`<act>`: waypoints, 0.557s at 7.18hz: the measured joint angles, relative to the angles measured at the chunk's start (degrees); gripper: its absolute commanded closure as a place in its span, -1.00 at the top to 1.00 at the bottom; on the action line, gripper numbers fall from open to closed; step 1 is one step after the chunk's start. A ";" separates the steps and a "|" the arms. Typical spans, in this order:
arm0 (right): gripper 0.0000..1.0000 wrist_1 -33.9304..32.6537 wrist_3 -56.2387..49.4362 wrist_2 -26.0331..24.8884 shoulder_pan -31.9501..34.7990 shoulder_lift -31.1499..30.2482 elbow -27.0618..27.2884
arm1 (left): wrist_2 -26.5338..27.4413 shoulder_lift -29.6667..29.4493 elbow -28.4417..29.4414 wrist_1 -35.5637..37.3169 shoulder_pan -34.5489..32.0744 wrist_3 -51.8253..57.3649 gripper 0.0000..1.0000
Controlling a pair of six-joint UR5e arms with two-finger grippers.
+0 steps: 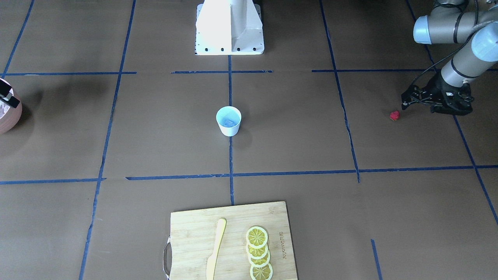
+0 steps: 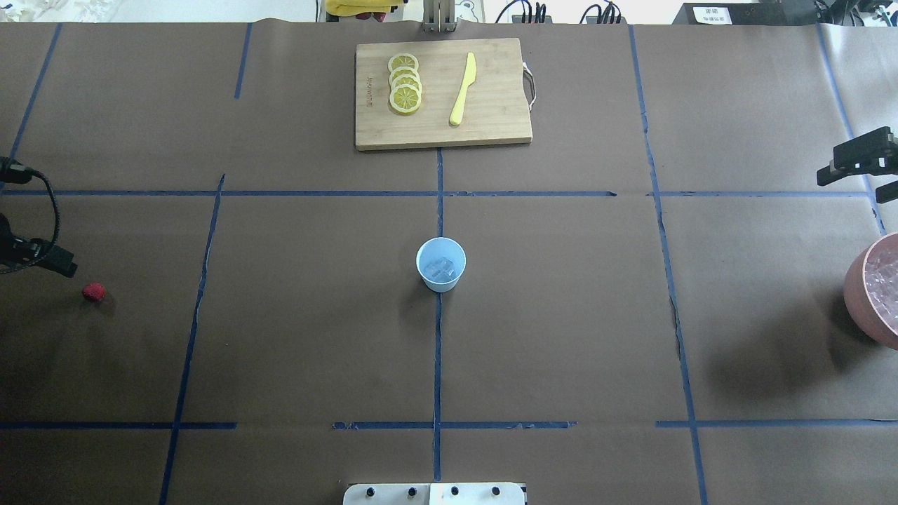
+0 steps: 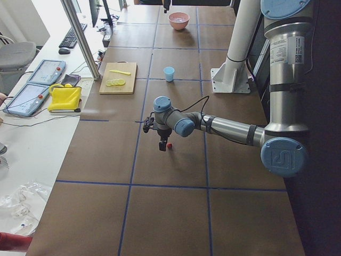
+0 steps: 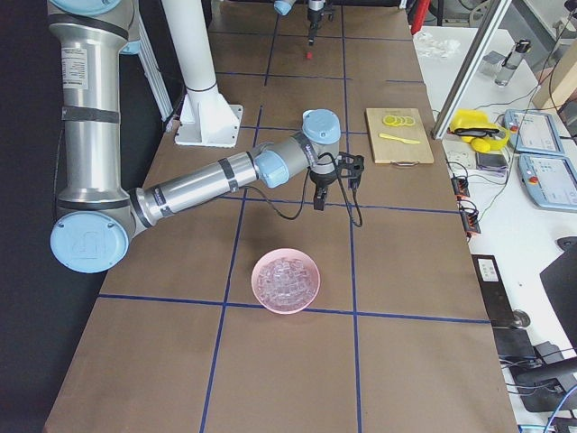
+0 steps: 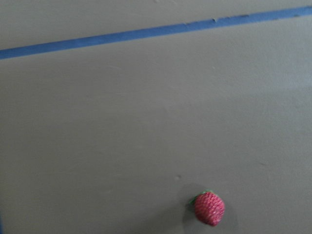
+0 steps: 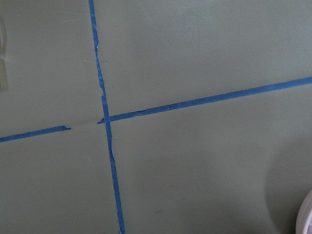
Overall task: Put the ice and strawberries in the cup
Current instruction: 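Lower the left gripper onto the red strawberry and grasp it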
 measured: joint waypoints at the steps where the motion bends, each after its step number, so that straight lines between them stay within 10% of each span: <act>1: 1.00 0.08 -0.07 -0.05 -0.01 -0.03 0.00 | 0.91 -0.14 0.55 -1.11 1.63 -2.40 1.00; 4: 1.00 0.19 -0.03 -0.25 -0.03 -0.02 -0.01 | 1.38 -1.13 4.45 -5.95 4.05 -5.36 0.89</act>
